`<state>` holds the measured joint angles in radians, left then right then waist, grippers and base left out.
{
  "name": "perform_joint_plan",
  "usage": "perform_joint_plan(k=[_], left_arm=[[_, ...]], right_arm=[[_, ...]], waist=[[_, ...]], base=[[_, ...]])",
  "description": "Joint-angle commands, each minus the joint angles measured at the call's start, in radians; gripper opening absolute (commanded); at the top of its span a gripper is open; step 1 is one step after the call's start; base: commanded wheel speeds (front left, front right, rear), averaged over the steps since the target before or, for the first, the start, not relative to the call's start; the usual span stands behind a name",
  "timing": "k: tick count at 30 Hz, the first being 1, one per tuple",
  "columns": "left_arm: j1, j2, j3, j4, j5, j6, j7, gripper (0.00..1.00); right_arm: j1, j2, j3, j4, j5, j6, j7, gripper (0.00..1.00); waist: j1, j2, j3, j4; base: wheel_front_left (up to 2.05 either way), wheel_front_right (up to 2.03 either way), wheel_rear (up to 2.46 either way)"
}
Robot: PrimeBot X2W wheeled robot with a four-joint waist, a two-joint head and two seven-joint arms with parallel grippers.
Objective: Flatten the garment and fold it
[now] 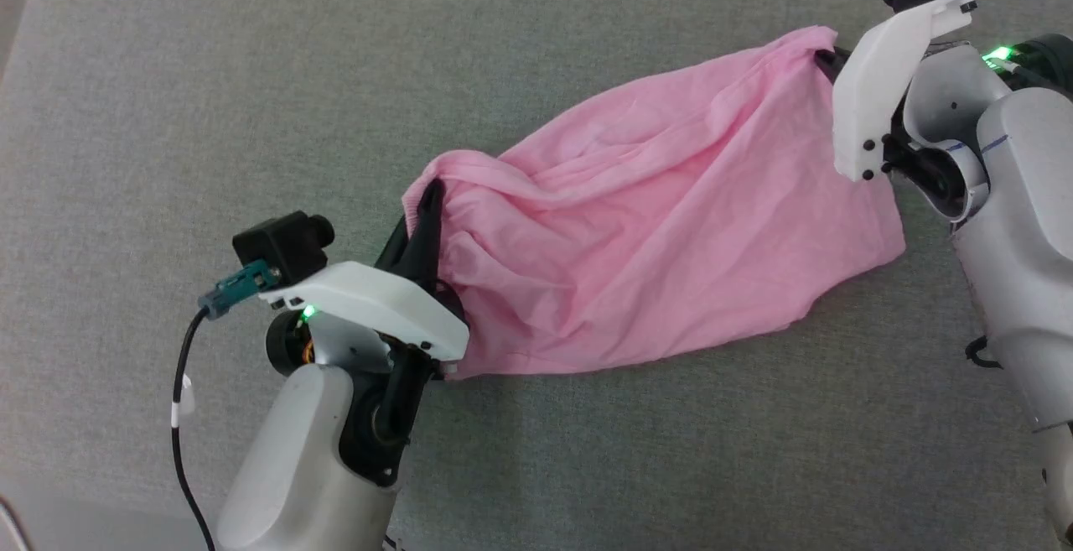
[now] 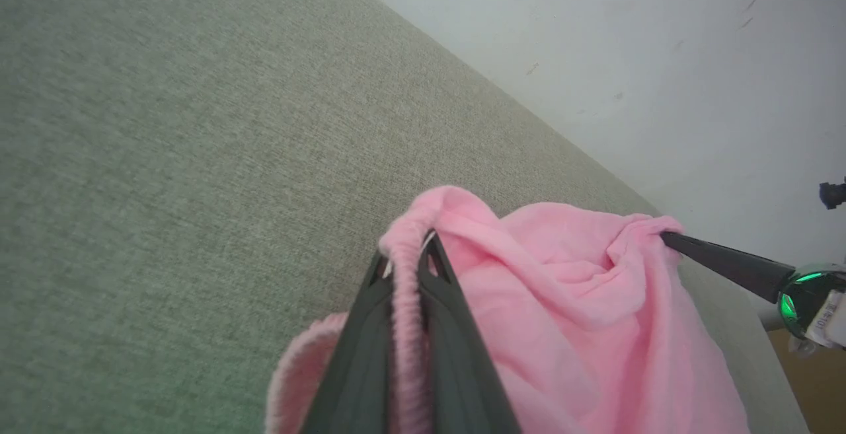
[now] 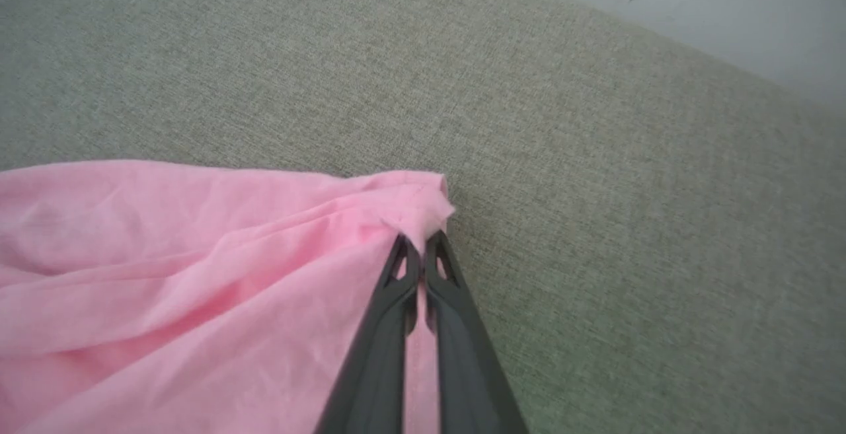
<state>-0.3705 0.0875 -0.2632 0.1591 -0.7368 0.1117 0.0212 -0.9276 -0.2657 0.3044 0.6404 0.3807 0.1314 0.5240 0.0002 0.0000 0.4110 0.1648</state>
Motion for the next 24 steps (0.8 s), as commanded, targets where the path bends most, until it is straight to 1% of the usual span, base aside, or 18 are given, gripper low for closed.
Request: perform_joint_plan(k=[1,9,13,15,16,17,18,24], left_arm=[[-0.018,-0.005,0.001,0.01,0.008,0.009,-0.014,0.0],[0.002,-0.004,0.025,0.03,-0.006,0.029,-0.037,0.0],[0.014,-0.006,0.028,0.036,-0.021,0.032,-0.033,0.0],[0.017,-0.009,0.031,0.039,-0.035,0.033,-0.026,0.0],[0.018,-0.01,0.033,0.039,-0.04,0.035,-0.025,0.13],[0.018,-0.01,0.034,0.041,-0.043,0.037,-0.023,0.43],[0.017,-0.01,0.036,0.042,-0.044,0.04,-0.024,1.0],[0.02,0.003,0.055,0.038,-0.045,0.06,-0.027,1.0]], right_arm=[[-0.025,0.004,0.006,0.034,-0.018,-0.001,-0.025,0.0],[-0.063,0.005,0.01,0.137,-0.044,-0.001,-0.093,0.0],[-0.075,0.004,0.02,0.17,-0.04,-0.001,-0.113,0.0],[-0.075,0.009,0.03,0.181,-0.017,-0.001,-0.114,0.0],[-0.077,0.012,0.032,0.183,-0.005,-0.001,-0.12,0.0],[-0.077,0.013,0.042,0.183,0.006,-0.001,-0.123,0.03],[-0.077,0.014,0.05,0.186,0.016,-0.001,-0.124,1.0],[-0.076,0.008,0.074,0.187,0.062,-0.001,-0.16,1.0]], waist=[[-0.0002,0.0,0.026,0.014],[-0.0002,0.0,0.031,0.018],[-0.0002,0.0,0.03,0.02],[-0.0002,0.0,0.027,0.019],[-0.0002,0.0,0.025,0.018],[-0.0002,0.0,0.023,0.018],[-0.0002,0.0,0.018,0.016],[-0.0002,0.0,-0.027,0.012]], base=[[0.0,0.0,0.0],[0.0,0.0,0.0],[0.0,0.0,0.0],[0.0,0.0,0.0],[0.0,0.0,0.0],[0.0,0.0,0.0],[0.0,0.0,0.0],[0.0,0.0,0.0]])
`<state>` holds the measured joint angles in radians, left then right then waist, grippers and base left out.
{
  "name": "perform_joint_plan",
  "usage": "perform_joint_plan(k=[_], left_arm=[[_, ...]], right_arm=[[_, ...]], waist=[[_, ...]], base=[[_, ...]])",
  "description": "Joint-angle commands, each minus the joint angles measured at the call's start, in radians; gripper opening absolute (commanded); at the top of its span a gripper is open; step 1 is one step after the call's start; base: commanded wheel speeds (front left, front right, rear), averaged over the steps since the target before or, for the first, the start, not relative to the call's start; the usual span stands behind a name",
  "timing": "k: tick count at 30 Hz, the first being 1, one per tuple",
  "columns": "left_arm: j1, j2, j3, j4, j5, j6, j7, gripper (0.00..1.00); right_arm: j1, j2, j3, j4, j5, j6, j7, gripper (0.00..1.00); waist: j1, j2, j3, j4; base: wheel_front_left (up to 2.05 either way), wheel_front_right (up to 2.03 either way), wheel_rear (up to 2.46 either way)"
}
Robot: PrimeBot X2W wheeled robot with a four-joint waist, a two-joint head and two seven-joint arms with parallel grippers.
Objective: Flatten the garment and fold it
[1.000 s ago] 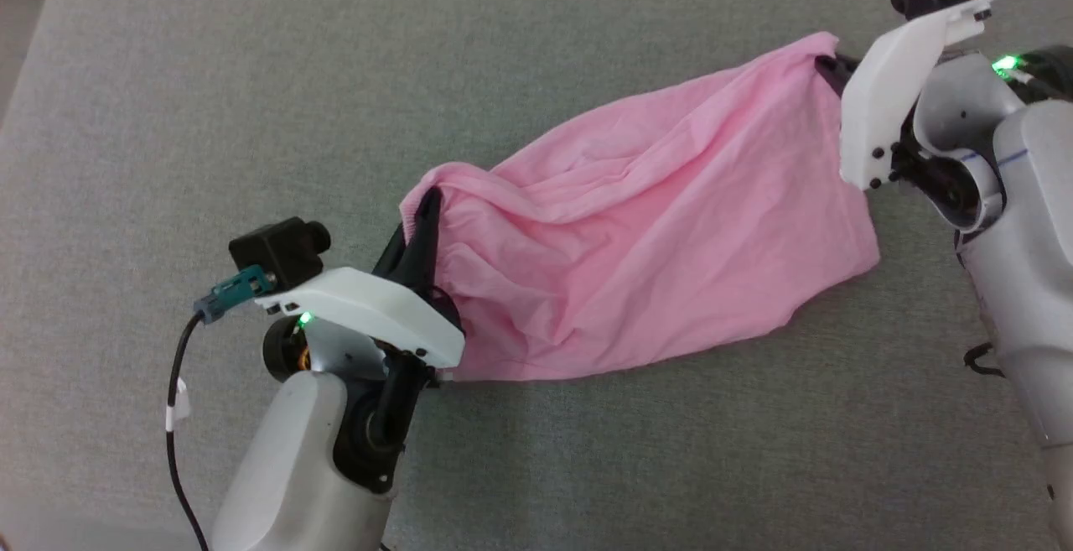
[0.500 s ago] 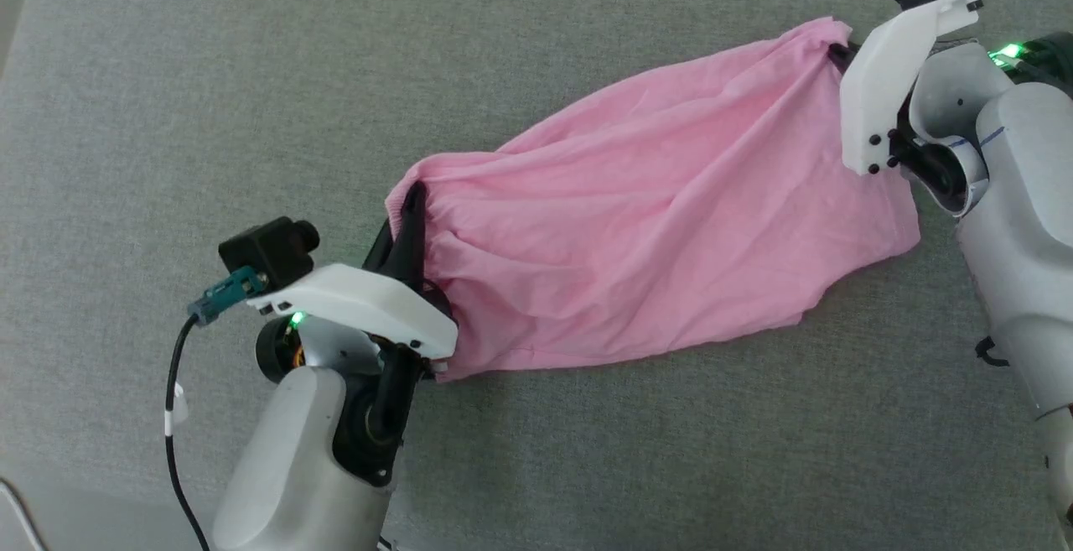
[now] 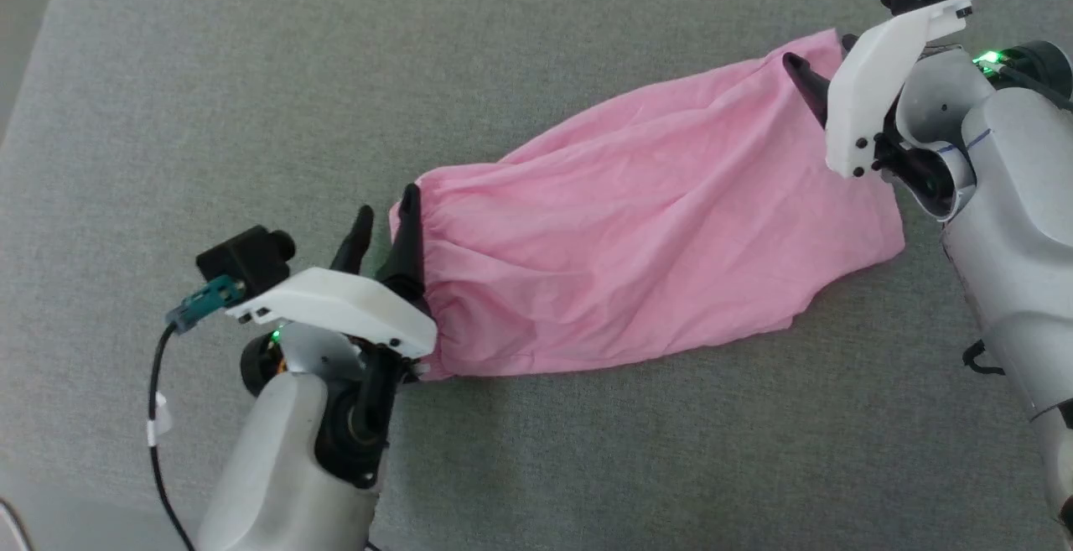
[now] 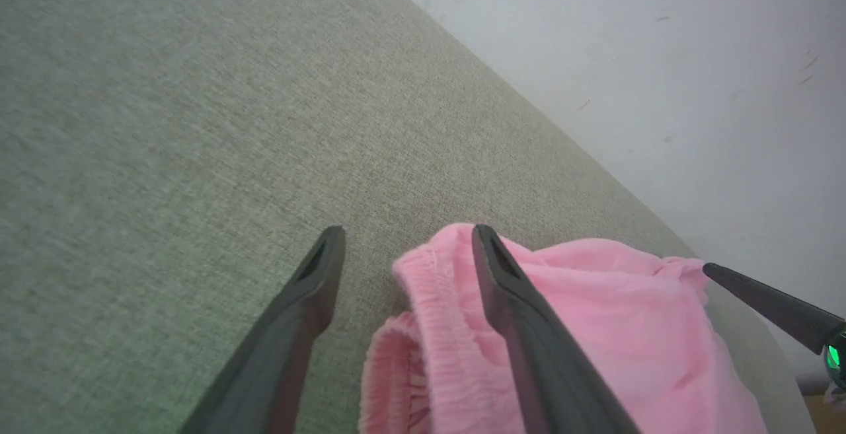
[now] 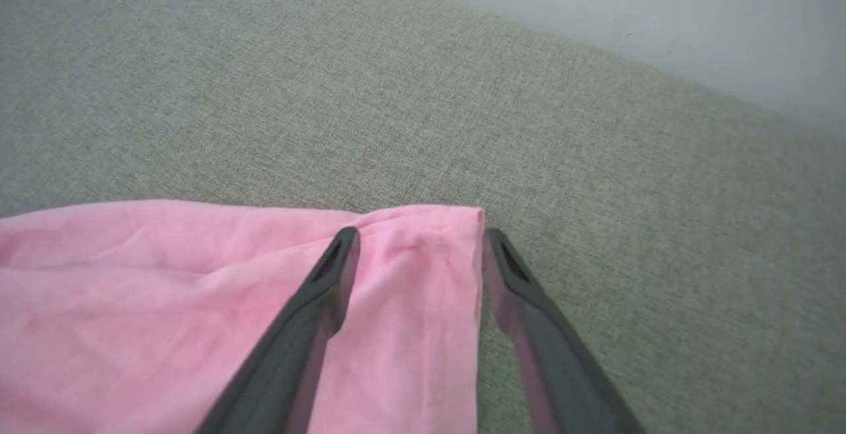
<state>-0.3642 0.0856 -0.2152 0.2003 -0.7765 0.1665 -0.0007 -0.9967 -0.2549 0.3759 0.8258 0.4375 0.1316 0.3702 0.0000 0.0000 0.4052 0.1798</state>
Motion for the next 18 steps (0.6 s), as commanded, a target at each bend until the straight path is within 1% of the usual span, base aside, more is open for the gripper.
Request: perform_joint_plan(k=[1,5,9,11,14,16,18], left_arm=[[0.016,0.01,0.012,-0.009,-0.005,0.01,-0.007,1.0],[0.04,0.045,0.025,-0.055,0.03,0.046,-0.019,1.0],[0.08,0.124,0.01,-0.116,0.163,0.106,-0.079,1.0],[0.103,0.149,-0.007,-0.153,0.217,0.106,-0.131,1.0],[0.142,0.187,-0.031,-0.192,0.304,0.099,-0.214,1.0],[0.165,0.206,-0.051,-0.208,0.367,0.099,-0.241,1.0],[0.188,0.207,-0.064,-0.213,0.413,0.105,-0.253,1.0]], right_arm=[[-0.005,-0.007,0.005,0.003,0.012,-0.001,-0.015,1.0],[0.015,-0.02,-0.005,0.017,0.027,-0.001,-0.048,1.0],[0.06,-0.024,-0.015,0.018,0.012,-0.001,-0.092,1.0],[0.095,-0.028,-0.011,0.021,-0.01,-0.001,-0.091,1.0],[0.149,-0.022,0.021,0.015,-0.049,-0.001,-0.048,1.0],[0.174,-0.02,0.037,0.004,-0.071,-0.001,-0.013,1.0],[0.197,-0.012,0.052,-0.006,-0.083,-0.001,0.037,1.0]], waist=[[0.0,0.0,-0.036,-0.005],[0.0,0.0,-0.104,-0.016],[0.0,0.0,-0.171,-0.032],[0.0,0.0,-0.194,-0.036],[0.0,0.0,-0.215,-0.042],[0.0,0.0,-0.219,-0.042],[0.0,0.0,-0.223,-0.041]], base=[[0.0,0.0,0.0],[0.0,0.0,0.0],[0.0,0.0,0.0],[0.0,0.0,0.0],[0.0,0.0,0.0],[0.0,0.0,0.0],[0.0,0.0,0.0]])
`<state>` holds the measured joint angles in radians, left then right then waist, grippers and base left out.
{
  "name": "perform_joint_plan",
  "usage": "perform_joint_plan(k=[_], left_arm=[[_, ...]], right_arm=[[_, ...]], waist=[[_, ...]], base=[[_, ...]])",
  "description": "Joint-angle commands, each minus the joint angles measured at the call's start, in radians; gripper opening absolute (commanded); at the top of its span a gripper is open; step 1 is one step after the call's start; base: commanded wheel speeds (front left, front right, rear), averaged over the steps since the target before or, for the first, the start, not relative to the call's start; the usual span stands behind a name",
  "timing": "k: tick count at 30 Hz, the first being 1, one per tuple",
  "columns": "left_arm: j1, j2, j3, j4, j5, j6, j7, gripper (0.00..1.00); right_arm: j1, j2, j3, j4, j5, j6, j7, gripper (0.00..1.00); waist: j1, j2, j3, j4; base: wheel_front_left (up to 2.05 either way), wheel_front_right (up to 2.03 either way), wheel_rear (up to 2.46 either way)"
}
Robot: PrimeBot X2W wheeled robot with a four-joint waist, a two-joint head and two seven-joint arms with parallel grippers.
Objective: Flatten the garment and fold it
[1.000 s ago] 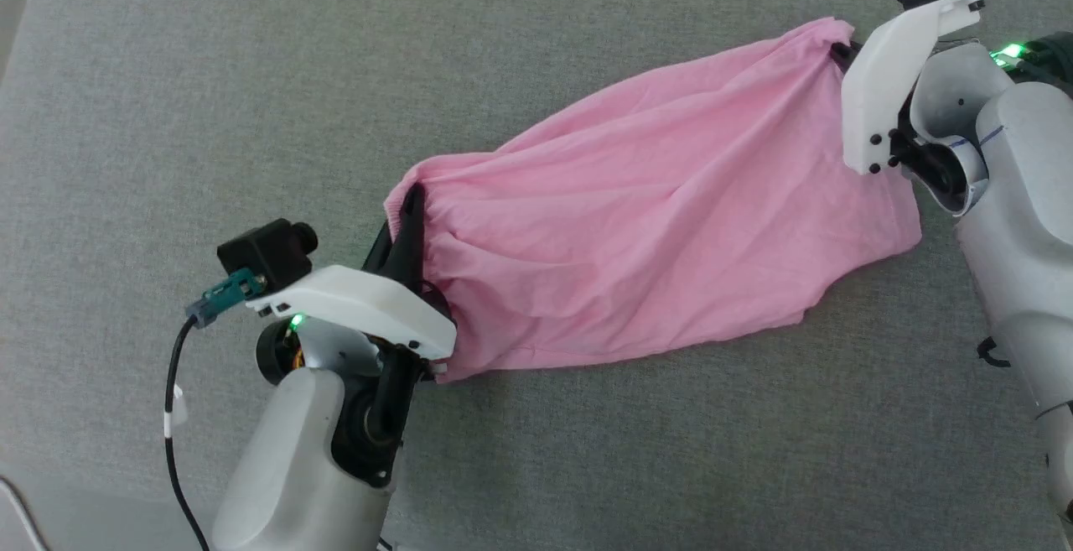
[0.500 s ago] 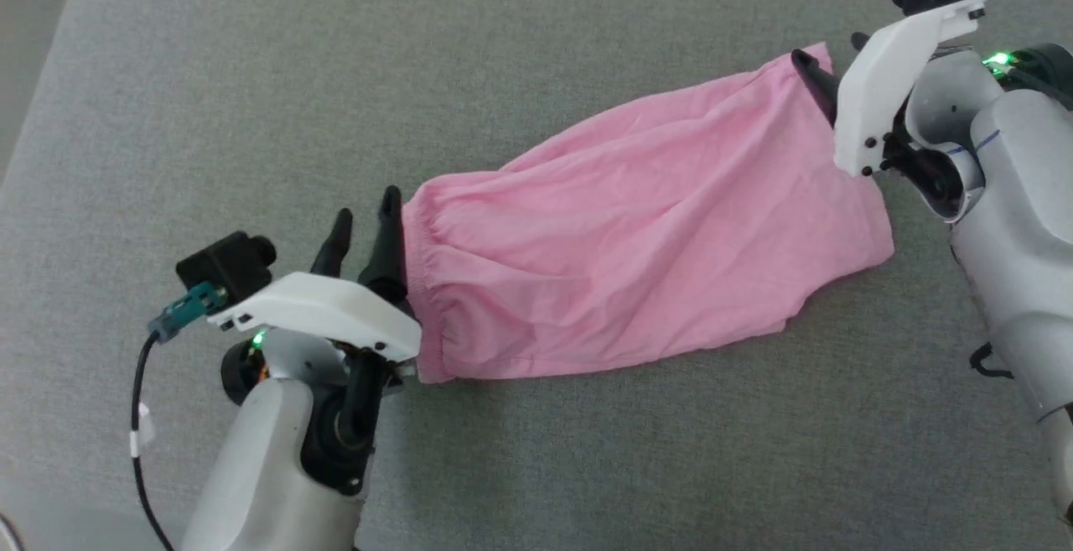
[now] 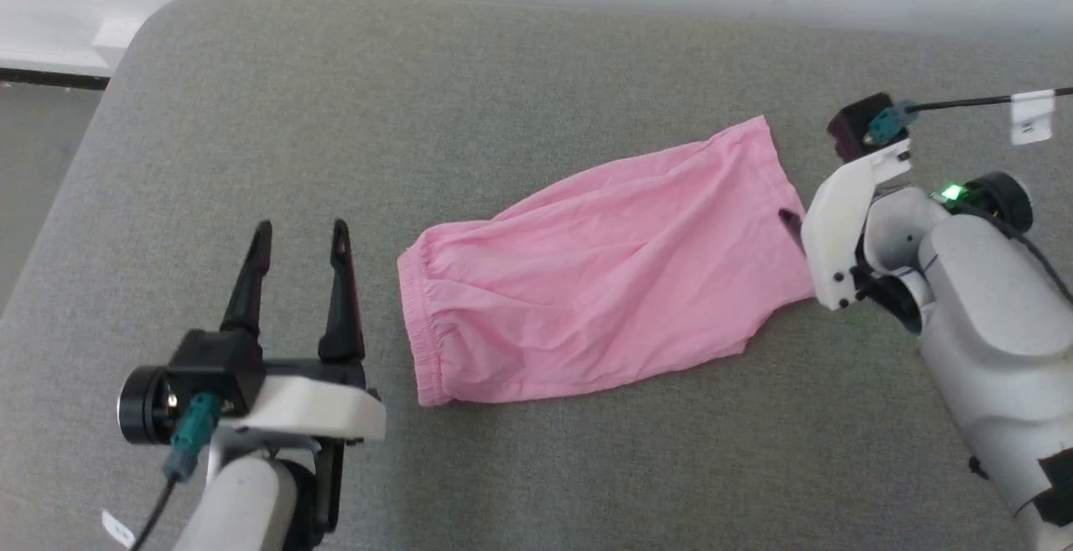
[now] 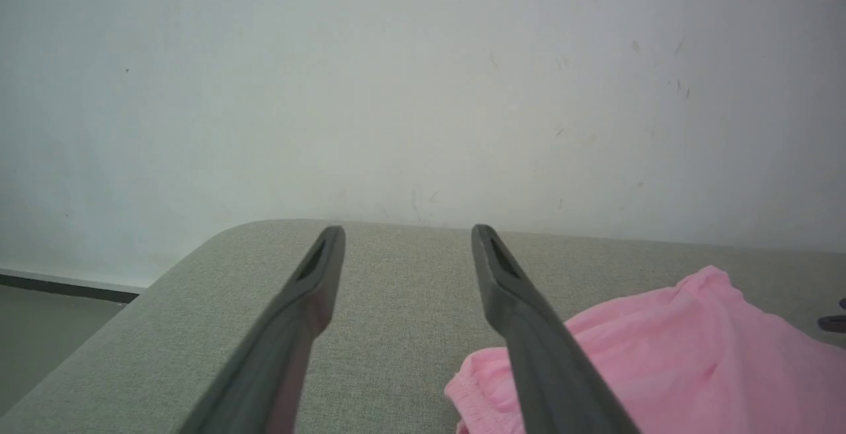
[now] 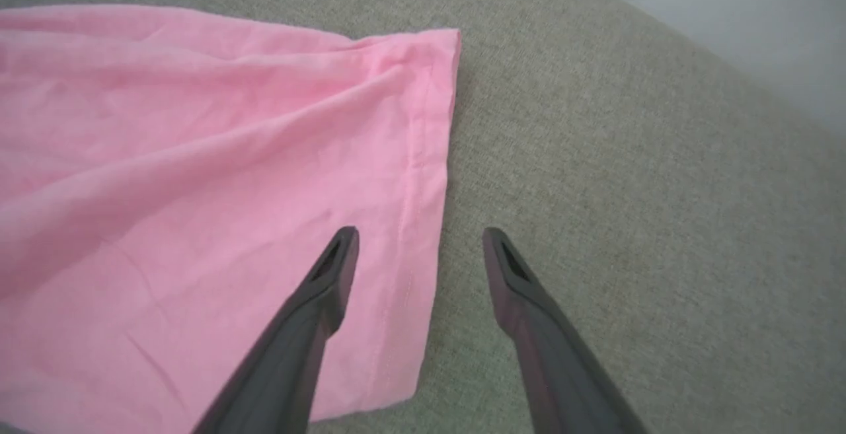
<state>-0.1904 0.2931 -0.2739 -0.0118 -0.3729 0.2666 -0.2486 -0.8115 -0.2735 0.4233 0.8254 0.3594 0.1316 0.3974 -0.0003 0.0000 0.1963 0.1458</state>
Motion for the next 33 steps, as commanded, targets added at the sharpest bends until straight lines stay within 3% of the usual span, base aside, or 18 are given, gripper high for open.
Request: perform_joint_plan(k=[1,17,18,19,20,26,33], left_arm=[[0.026,-0.001,-0.008,0.0,0.028,0.007,-0.009,1.0],[0.065,-0.12,0.02,0.009,0.086,-0.058,-0.013,1.0],[0.066,-0.124,0.022,0.015,0.084,-0.062,-0.013,1.0],[0.066,-0.127,0.023,0.021,0.081,-0.066,-0.013,1.0],[0.067,-0.13,0.023,0.026,0.076,-0.069,-0.013,1.0],[0.064,-0.13,0.001,0.006,0.018,-0.088,0.146,1.0],[0.045,-0.11,-0.05,-0.106,-0.02,-0.012,0.593,1.0]], right_arm=[[0.02,0.01,0.012,-0.012,-0.009,-0.001,0.036,1.0],[0.092,-0.007,0.101,-0.05,-0.046,-0.001,0.36,1.0],[0.098,-0.011,0.106,-0.053,-0.037,-0.001,0.377,0.84],[0.102,-0.014,0.107,-0.061,-0.023,-0.001,0.385,0.27],[0.105,-0.017,0.105,-0.072,-0.01,-0.001,0.384,0.0],[0.102,-0.047,0.074,-0.119,0.016,-0.001,0.334,0.0],[0.1,-0.031,0.059,-0.132,0.008,-0.001,0.303,0.0]], waist=[[0.0003,0.0,-0.014,-0.006],[0.0003,0.0,0.04,0.051],[0.0003,0.0,0.042,0.052],[0.0003,0.0,0.043,0.053],[0.0003,0.0,0.043,0.052],[0.0003,0.0,0.033,0.04],[0.0003,0.0,0.031,0.023]], base=[[0.0,0.0,0.0],[0.0,0.0,0.0],[0.0,0.0,0.0],[0.0,0.0,0.0],[0.0,0.0,0.0],[0.0,0.0,0.0],[0.0,0.0,0.0]])
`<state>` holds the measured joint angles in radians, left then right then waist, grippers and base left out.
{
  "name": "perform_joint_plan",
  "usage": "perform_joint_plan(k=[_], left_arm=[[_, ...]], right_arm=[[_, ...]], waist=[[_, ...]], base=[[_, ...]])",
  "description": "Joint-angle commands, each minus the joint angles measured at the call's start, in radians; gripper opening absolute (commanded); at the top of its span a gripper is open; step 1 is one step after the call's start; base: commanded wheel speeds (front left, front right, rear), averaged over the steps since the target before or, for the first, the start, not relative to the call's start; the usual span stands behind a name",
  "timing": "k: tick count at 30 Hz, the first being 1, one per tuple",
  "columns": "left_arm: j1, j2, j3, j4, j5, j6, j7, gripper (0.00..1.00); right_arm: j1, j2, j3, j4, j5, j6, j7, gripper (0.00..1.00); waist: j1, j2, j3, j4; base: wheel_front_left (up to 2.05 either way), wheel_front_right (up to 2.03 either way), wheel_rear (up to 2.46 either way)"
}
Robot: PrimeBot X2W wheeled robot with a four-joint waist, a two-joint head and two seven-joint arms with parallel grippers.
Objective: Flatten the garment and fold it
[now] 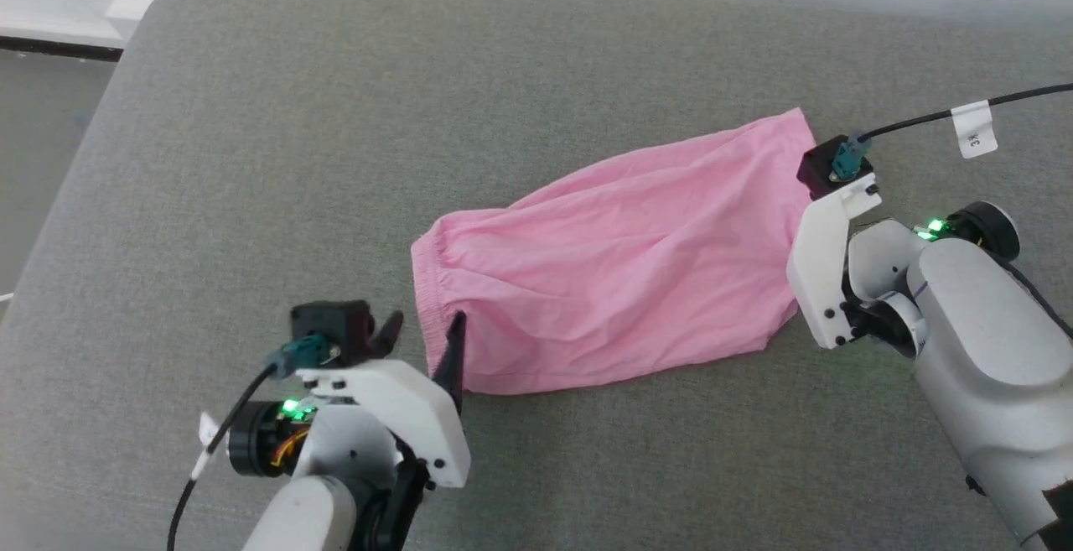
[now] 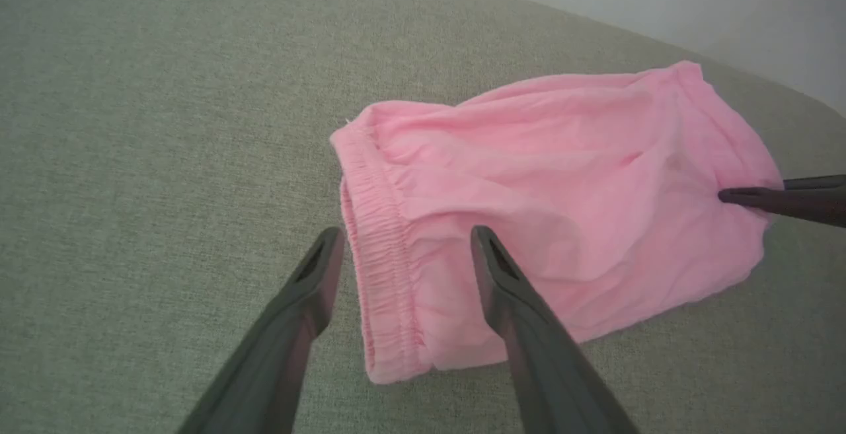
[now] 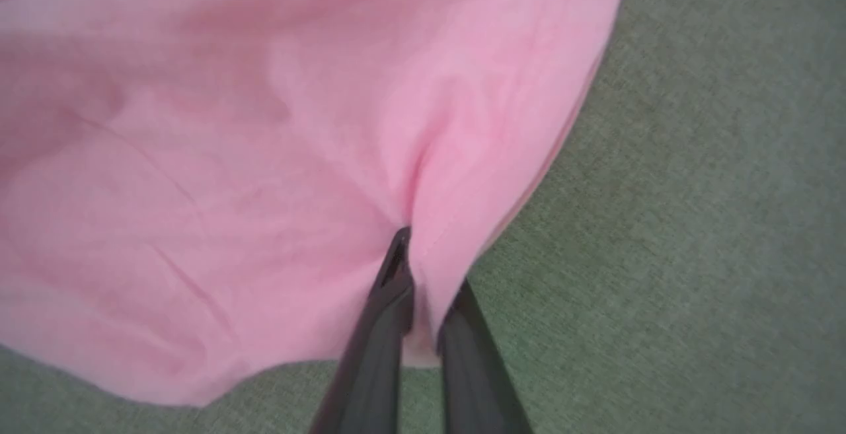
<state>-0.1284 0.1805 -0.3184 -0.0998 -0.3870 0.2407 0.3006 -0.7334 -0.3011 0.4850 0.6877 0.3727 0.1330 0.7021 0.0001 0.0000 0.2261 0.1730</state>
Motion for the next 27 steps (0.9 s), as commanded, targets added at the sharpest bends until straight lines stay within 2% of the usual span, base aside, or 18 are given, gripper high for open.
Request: perform_joint_plan(k=[1,3,6,17,18,19,20,27], left_arm=[[-0.018,0.009,-0.016,-0.029,-0.008,0.024,0.109,1.0],[-0.035,0.03,-0.033,-0.034,-0.004,0.033,0.214,1.0],[-0.078,0.056,-0.039,0.012,0.003,0.034,0.297,1.0],[-0.17,0.029,-0.042,0.289,-0.048,0.005,0.354,1.0],[-0.168,0.027,-0.044,0.309,-0.056,0.0,0.365,0.67],[-0.166,0.023,-0.045,0.322,-0.065,-0.004,0.369,0.15],[-0.165,0.017,-0.043,0.33,-0.074,-0.009,0.365,0.0],[-0.159,-0.014,-0.029,0.34,-0.127,-0.048,0.317,0.0]], right_arm=[[0.023,-0.002,-0.004,0.005,-0.006,-0.002,-0.003,0.0],[0.024,-0.003,-0.004,0.002,-0.008,-0.002,-0.006,0.0],[0.025,-0.006,-0.004,-0.003,-0.009,-0.002,-0.007,0.0],[0.012,-0.024,0.021,-0.034,-0.002,-0.002,0.001,0.0],[0.012,-0.024,0.024,-0.036,-0.001,-0.002,0.001,0.0],[0.013,-0.024,0.027,-0.037,0.001,-0.002,0.0,0.0],[0.014,-0.025,0.031,-0.038,0.003,-0.002,0.0,0.0],[0.017,-0.039,0.039,-0.041,0.017,-0.002,-0.006,0.0]], waist=[[-0.0001,0.0,0.003,-0.005],[-0.0001,0.0,0.009,-0.006],[-0.0001,0.0,0.021,-0.005],[-0.0001,0.0,0.064,-0.028],[-0.0001,0.0,0.065,-0.031],[-0.0001,0.0,0.065,-0.033],[-0.0001,0.0,0.066,-0.034],[-0.0001,0.0,0.057,-0.031]], base=[[0.0,0.0,0.0],[0.0,0.0,0.0],[0.0,0.0,0.0],[0.0,0.0,0.0],[0.0,0.0,0.0],[0.0,0.0,0.0],[0.0,0.0,0.0],[0.0,0.0,0.0]])
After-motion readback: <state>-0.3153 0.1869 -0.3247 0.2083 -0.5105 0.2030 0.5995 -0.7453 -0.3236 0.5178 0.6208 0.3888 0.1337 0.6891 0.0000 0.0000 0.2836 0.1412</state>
